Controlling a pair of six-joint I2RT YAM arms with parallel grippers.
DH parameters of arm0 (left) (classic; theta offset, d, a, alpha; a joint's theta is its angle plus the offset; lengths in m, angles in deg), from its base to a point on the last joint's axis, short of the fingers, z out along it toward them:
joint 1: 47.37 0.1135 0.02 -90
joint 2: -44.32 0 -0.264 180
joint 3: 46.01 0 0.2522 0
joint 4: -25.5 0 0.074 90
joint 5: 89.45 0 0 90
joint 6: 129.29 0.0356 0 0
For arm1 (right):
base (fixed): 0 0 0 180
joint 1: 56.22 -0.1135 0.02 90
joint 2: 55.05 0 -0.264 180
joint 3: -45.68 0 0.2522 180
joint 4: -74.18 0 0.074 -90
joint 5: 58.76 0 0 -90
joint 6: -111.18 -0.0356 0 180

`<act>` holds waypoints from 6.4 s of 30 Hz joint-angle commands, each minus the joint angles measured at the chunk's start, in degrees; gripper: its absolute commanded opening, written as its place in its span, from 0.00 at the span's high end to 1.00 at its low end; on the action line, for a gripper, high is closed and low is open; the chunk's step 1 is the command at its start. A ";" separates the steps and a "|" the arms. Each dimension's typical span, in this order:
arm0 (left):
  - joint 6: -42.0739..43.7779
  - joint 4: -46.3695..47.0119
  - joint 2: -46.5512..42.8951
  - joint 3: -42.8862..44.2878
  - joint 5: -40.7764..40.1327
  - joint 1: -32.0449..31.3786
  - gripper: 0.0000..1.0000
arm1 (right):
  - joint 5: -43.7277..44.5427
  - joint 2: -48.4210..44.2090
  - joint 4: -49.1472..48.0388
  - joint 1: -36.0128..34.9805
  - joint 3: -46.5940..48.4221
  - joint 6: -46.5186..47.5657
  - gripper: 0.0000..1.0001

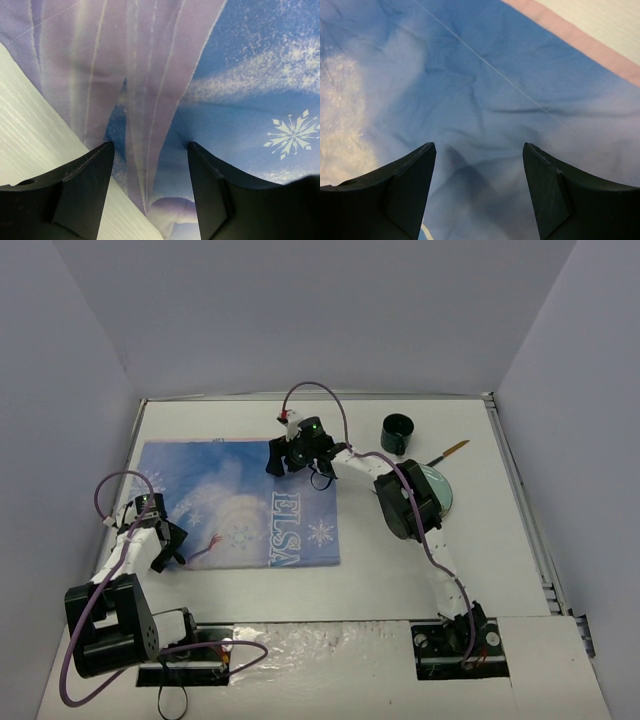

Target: Set the dinner table for one person

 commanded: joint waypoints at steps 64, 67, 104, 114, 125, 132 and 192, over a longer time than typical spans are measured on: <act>30.41 -10.27 -27.97 12.53 14.97 -17.69 0.03 | 16.21 -87.24 15.80 41.06 -75.47 -25.36 0.05; 30.61 -10.22 -28.03 12.52 14.62 -18.12 0.03 | 10.48 -83.20 9.71 45.46 -78.24 -25.75 0.07; 31.43 -10.75 -27.41 12.99 14.06 -18.55 0.03 | -1.86 -50.06 -29.99 54.47 -89.92 -36.34 0.35; 31.34 -11.02 -27.44 13.14 13.41 -18.55 0.03 | -3.63 -49.76 -26.83 55.68 -88.60 -35.68 0.84; 31.34 -10.98 -26.91 13.08 13.36 -18.81 0.03 | -5.11 -69.34 -13.34 57.01 -82.15 -36.47 1.00; 30.31 -11.17 -25.98 14.21 13.51 -19.08 0.03 | -10.26 -78.75 -13.14 56.60 -77.89 -42.34 1.00; 29.14 -10.76 -28.73 12.92 7.41 -18.90 0.03 | -8.66 -7.15 -33.05 -5.38 -14.05 -51.55 1.00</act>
